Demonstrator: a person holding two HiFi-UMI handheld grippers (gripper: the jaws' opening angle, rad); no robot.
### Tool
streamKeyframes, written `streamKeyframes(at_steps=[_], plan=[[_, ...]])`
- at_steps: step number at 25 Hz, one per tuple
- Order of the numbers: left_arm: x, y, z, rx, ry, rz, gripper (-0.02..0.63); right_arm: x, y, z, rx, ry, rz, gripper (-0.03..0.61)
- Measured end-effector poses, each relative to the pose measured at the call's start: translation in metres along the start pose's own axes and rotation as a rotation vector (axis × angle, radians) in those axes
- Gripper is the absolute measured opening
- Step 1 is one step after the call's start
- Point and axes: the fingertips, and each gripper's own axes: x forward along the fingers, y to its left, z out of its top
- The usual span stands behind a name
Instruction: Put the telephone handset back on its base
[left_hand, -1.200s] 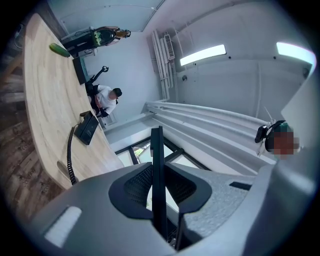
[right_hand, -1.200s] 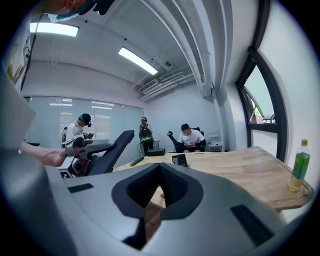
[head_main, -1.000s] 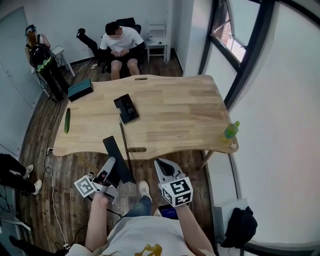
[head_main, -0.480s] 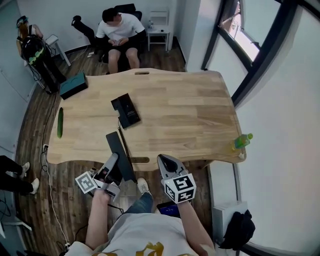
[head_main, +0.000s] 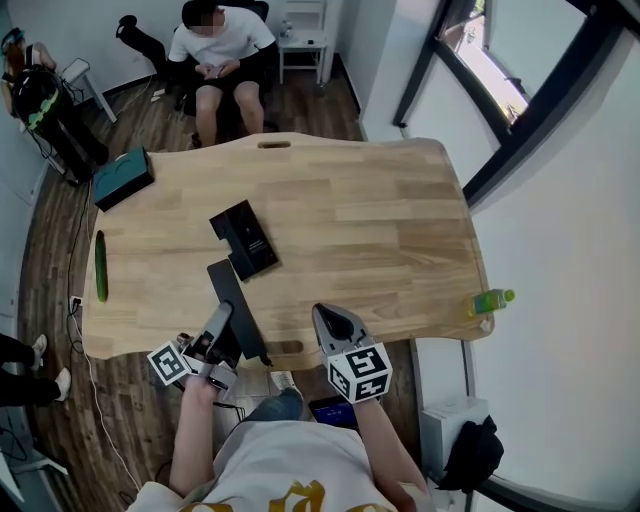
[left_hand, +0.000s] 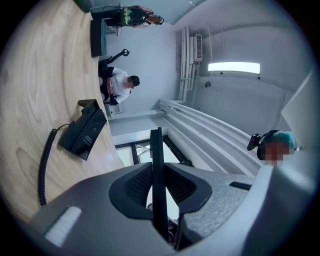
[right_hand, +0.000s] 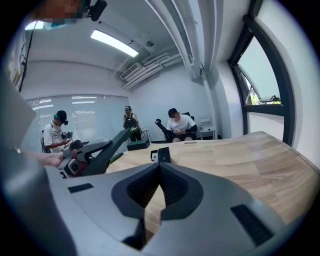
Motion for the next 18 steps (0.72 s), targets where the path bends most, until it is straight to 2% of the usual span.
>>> streamKeyframes(at_steps=[5, 12, 18], plan=[[0.012, 0.016, 0.026, 0.002, 0.015, 0.01, 0.072, 0.031, -0.001, 0.007, -0.012, 0.023, -0.002, 0.005], [0.015, 0.029, 0.052, 0.07, 0.024, 0.055, 0.072, 0.044, -0.002, 0.014, 0.013, 0.01, -0.017, 0.005], [0.013, 0.029, 0.059, 0.054, 0.012, 0.053, 0.072, 0.057, -0.001, 0.021, 0.013, 0.001, -0.009, 0.005]])
